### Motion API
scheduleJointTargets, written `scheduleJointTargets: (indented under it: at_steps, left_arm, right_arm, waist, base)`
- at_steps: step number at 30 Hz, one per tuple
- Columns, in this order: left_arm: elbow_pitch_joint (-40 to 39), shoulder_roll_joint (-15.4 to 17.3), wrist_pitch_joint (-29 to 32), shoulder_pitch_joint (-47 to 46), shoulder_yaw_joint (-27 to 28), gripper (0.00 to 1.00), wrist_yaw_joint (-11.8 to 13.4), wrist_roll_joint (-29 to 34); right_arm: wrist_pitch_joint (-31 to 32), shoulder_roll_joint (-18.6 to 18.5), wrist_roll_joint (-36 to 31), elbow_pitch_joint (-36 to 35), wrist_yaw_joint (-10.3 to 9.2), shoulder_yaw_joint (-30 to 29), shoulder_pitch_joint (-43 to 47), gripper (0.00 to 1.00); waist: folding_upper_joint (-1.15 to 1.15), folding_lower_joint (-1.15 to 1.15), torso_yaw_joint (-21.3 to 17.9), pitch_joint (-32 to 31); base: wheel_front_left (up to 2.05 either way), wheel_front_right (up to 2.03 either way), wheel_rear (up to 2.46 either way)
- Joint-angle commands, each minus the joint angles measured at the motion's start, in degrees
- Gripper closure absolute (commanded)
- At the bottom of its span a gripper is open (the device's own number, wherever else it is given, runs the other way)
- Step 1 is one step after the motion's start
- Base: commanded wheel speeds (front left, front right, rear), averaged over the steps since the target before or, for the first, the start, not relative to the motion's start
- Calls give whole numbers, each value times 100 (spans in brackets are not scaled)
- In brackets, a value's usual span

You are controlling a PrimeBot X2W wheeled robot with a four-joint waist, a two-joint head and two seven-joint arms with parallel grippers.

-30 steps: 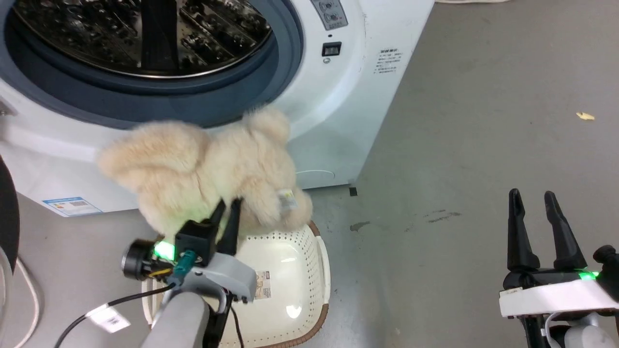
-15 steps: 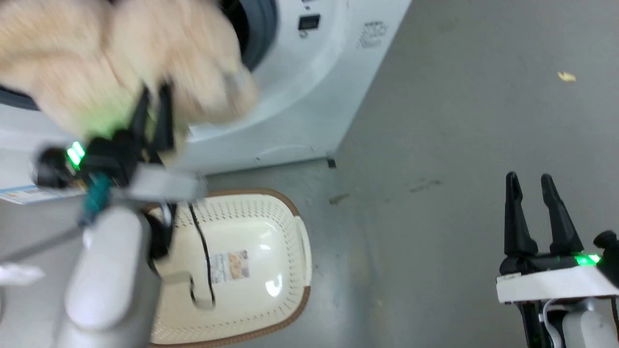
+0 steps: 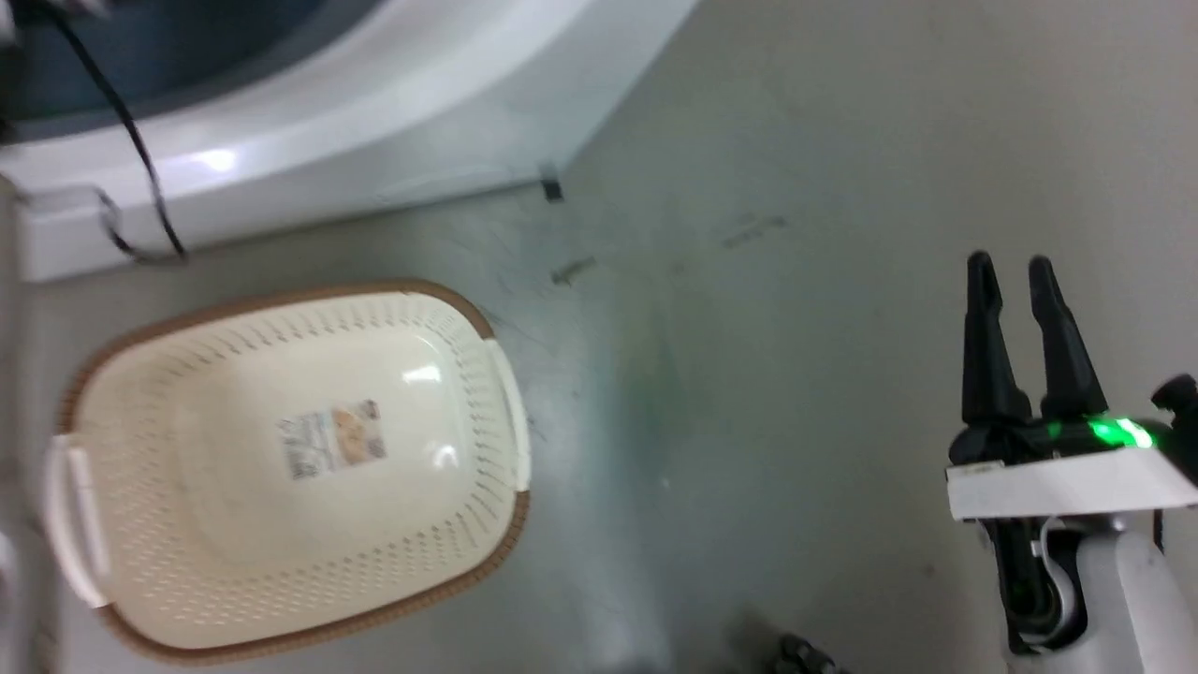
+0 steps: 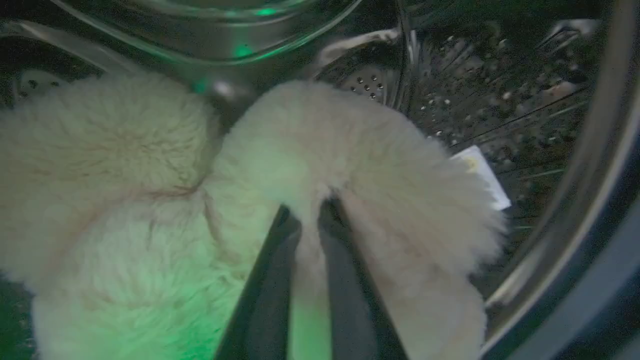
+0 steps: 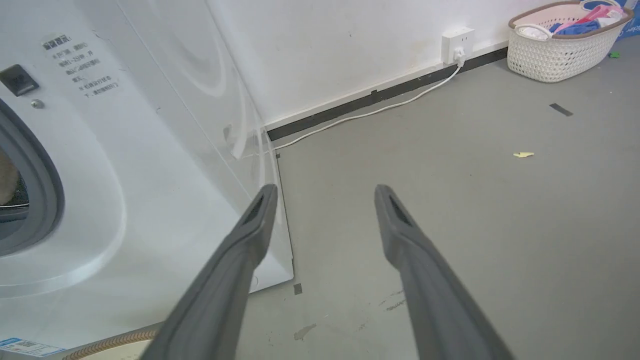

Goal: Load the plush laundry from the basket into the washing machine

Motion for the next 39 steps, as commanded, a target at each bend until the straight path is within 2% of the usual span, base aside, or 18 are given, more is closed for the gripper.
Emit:
scheduleJointTargets:
  at_steps: [1,5,11,16,17,18,19,25,31,35,39]
  left_arm:
    - [192,117,101,-423,-57,100,-77,85]
    - [915,303,558,-1217,-47,100,-99,131]
    - [1957,492,1152,-1664,-306,100,-211,319]
    - [2425,531,870,-1623,-209,100,-134,180]
    - [2475,507,744,-1620,-196,95,-123,146]
    - [2539,486,648,-1612,-199,13,-123,126]
    - [2608,467,568,-1604,-205,0,-119,110]
    - [2899,292,-160,-1402,-248,0,-151,-23]
    - [2994,-86,-928,-604,-262,0,-215,-284]
    - [2689,-474,-1128,277,-183,0,-213,-550]
    - [1844,-853,-1154,1414,-63,0,-144,-776]
  right_arm:
    - [-24,-15,97,38,5,51,-126,0]
    - [-24,-15,260,49,5,203,-245,0]
    - [-24,-15,377,-153,5,154,-347,0]
    - [-24,-15,452,-301,5,113,-373,0]
    - [-24,-15,444,-300,5,94,-368,0]
    - [-24,-15,431,-301,5,75,-362,0]
    - [-24,-15,407,-306,5,69,-356,0]
    - [-24,-15,166,-313,5,-42,-261,0]
    - [-24,-15,-247,-334,5,-158,-116,0]
    - [-24,-15,-458,-318,5,-222,112,0]
    - [-24,-80,-714,-304,5,-195,392,0]
  waist:
    - [0,-2,-352,407]
    - [0,-2,-560,603]
    - [0,-2,-688,718]
    - [0,-2,-691,666]
    - [0,-2,-666,645]
    - [0,-2,-638,617]
    - [0,-2,-607,581]
    - [0,-2,-344,126]
    - [0,-2,76,-686]
    - [0,-2,451,-1353]
    - [0,-2,837,-1983]
  base:
    - [0,0,0]
    - [0,0,0]
    - [0,0,0]
    - [0,0,0]
    - [0,0,0]
    - [0,0,0]
    - [0,0,0]
    - [0,0,0]
    - [0,0,0]
    - [0,0,0]
    - [0,0,0]
